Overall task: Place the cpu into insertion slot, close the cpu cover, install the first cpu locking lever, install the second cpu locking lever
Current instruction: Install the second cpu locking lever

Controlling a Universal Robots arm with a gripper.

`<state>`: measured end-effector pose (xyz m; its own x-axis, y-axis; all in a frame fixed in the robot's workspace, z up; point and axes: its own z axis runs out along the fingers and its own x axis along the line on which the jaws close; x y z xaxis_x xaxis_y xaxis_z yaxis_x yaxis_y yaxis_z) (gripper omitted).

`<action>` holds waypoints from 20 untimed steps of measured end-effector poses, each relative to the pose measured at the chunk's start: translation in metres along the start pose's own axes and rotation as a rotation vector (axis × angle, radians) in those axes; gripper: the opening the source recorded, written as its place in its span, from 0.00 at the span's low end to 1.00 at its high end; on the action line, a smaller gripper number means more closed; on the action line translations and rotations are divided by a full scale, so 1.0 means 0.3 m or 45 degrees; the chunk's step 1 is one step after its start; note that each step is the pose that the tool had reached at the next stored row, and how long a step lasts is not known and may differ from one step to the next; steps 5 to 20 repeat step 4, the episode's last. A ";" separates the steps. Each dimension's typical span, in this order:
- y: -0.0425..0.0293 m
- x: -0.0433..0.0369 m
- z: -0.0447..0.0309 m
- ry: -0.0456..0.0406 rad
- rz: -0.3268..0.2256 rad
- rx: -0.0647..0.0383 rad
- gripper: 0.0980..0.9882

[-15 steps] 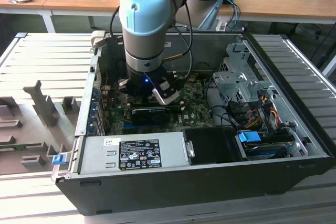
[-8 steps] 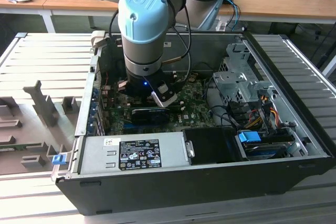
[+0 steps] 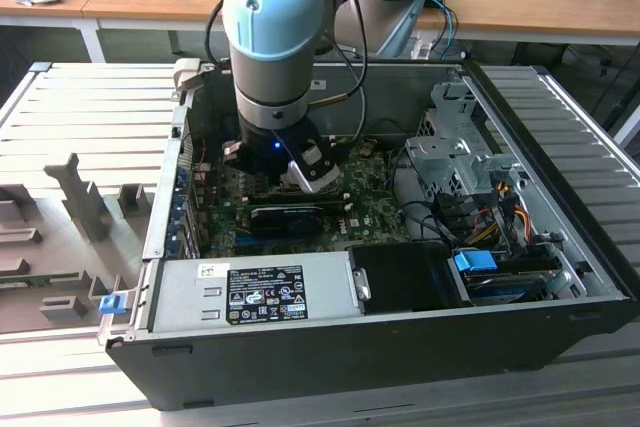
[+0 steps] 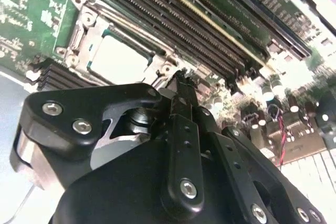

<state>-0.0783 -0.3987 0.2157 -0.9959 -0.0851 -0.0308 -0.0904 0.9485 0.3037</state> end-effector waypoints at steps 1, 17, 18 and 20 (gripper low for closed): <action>0.003 0.000 -0.009 0.000 0.000 0.000 0.01; 0.005 -0.001 -0.016 0.000 0.000 0.000 0.01; 0.005 -0.001 -0.016 0.000 0.000 0.000 0.01; 0.005 -0.001 -0.016 0.000 0.000 0.000 0.01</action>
